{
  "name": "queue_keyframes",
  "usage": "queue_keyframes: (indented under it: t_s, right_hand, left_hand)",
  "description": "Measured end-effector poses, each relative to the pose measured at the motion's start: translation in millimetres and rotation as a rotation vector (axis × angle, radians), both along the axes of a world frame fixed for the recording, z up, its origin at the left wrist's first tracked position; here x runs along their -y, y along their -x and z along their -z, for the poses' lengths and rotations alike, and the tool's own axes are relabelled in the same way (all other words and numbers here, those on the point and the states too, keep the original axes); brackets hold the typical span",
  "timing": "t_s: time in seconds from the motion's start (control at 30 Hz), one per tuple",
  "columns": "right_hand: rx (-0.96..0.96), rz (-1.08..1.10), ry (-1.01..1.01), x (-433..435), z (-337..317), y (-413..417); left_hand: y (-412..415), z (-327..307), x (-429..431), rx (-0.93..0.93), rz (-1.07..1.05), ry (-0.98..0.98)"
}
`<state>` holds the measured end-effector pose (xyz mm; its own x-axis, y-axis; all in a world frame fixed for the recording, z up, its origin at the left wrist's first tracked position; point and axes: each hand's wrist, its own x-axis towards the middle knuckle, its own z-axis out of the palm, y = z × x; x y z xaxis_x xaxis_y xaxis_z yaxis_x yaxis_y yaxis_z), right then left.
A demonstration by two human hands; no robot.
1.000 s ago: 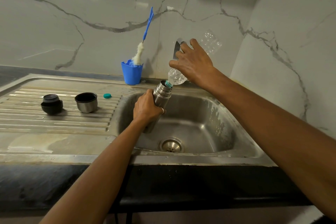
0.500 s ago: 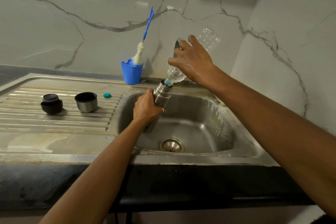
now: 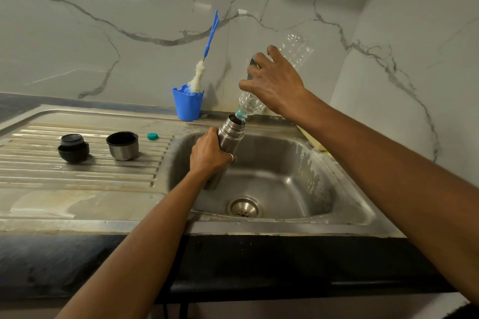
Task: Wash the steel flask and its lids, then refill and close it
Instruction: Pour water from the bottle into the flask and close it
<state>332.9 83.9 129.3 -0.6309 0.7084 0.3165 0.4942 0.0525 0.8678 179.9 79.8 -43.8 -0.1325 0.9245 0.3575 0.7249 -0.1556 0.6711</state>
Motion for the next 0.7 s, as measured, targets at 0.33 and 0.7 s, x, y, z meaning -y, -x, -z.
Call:
queue_keyframes:
  t_s: [0.33, 0.7]
  right_hand:
    - [-0.260, 0.045, 0.087, 8.2, 7.9, -3.1]
    - [-1.073, 0.244, 0.592, 9.0, 44.9, -16.7]
  left_hand:
    - [2.8, 0.0, -1.3, 0.021, -0.010, -0.009]
    - [3.4, -3.2, -1.1, 0.083, -0.033, -0.003]
